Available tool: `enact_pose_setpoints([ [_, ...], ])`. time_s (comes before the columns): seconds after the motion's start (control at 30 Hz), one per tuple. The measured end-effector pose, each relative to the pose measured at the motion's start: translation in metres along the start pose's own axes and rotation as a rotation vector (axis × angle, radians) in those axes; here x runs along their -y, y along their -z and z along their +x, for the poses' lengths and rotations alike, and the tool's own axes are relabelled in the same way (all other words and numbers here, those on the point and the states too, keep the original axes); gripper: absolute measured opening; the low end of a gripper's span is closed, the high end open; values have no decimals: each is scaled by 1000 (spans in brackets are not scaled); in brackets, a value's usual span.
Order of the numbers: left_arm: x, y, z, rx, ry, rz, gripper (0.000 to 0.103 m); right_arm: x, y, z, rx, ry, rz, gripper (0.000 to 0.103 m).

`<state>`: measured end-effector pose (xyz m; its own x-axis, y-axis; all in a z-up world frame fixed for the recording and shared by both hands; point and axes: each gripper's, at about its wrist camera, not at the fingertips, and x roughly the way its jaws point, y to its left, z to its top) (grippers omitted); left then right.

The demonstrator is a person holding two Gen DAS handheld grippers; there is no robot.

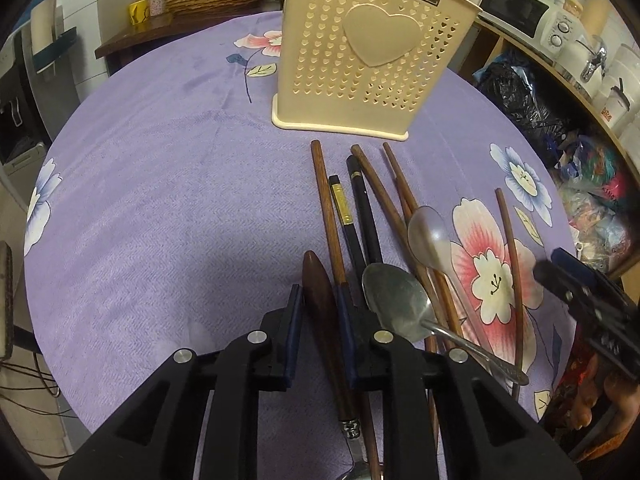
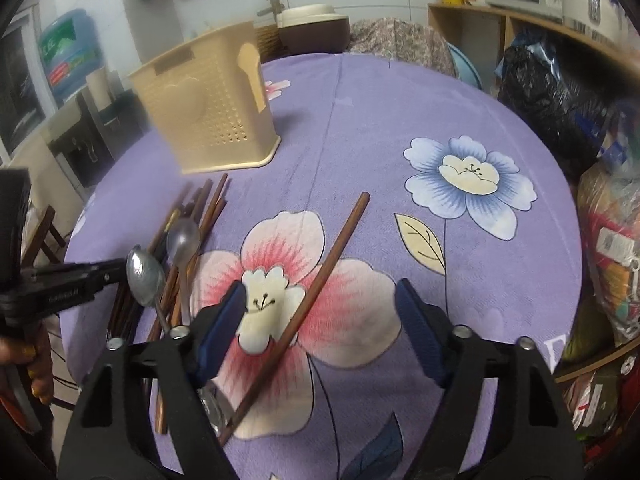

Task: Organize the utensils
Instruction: 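Close the left tool on the wooden-handled spoon while the right tool grasps the brown chopstick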

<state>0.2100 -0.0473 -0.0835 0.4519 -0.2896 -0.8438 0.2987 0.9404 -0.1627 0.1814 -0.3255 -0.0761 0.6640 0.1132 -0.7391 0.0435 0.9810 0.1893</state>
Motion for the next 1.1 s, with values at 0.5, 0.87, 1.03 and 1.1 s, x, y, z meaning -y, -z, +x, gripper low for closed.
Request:
enact_pose_setpoints([
  [0.5,4,-12,9,-7,-24,28,18,-3,-41,57,-96,94,30,13],
  [0.87,3,-17,-12,96,-12,11,17,7,-60,43,-36,-49,72,10],
  [1.03,-1,-23,-49,192,4,7,16,6,-75,4,54,-132,62,10],
  [1.1,-4,-24,-66,237,9,7,16,3,-79,-17,99,-156,36,9],
])
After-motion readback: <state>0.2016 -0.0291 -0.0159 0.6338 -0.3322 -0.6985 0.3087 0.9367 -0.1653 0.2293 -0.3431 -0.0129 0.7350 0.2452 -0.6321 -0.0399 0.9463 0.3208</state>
